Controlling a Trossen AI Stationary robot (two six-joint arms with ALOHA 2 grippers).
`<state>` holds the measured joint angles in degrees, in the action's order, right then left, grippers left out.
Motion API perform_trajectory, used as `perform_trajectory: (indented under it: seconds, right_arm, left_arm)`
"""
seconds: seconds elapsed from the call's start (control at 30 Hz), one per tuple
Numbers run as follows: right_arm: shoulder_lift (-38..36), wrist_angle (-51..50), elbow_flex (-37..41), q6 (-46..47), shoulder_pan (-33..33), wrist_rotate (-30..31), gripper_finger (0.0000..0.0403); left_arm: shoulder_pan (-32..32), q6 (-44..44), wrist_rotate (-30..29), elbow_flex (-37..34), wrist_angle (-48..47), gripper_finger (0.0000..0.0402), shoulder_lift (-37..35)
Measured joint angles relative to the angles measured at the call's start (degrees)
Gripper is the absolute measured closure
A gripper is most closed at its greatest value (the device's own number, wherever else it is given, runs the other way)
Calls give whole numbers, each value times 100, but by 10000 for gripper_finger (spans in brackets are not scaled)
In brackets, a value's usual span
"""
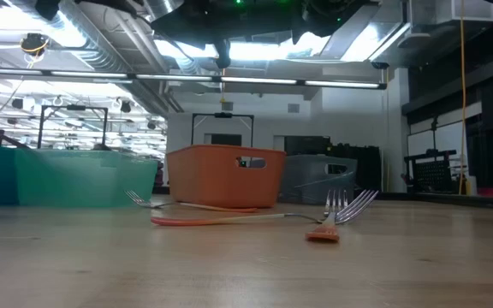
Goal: Sort silverware by color (type)
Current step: Put the gold fork into the light blue bin
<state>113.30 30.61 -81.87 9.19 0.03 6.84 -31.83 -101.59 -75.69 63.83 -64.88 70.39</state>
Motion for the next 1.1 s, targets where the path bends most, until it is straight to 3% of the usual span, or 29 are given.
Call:
perform_trajectory:
  seconds: [0.2,1.1]
  right_arm:
    - [0,0,0,-2,0,-46,402]
    - [0,-20,2,-11,0,-400,402]
  left_arm:
    - [173,26,469,0,-1,331,82]
    - [305,17,233,0,132,331,175]
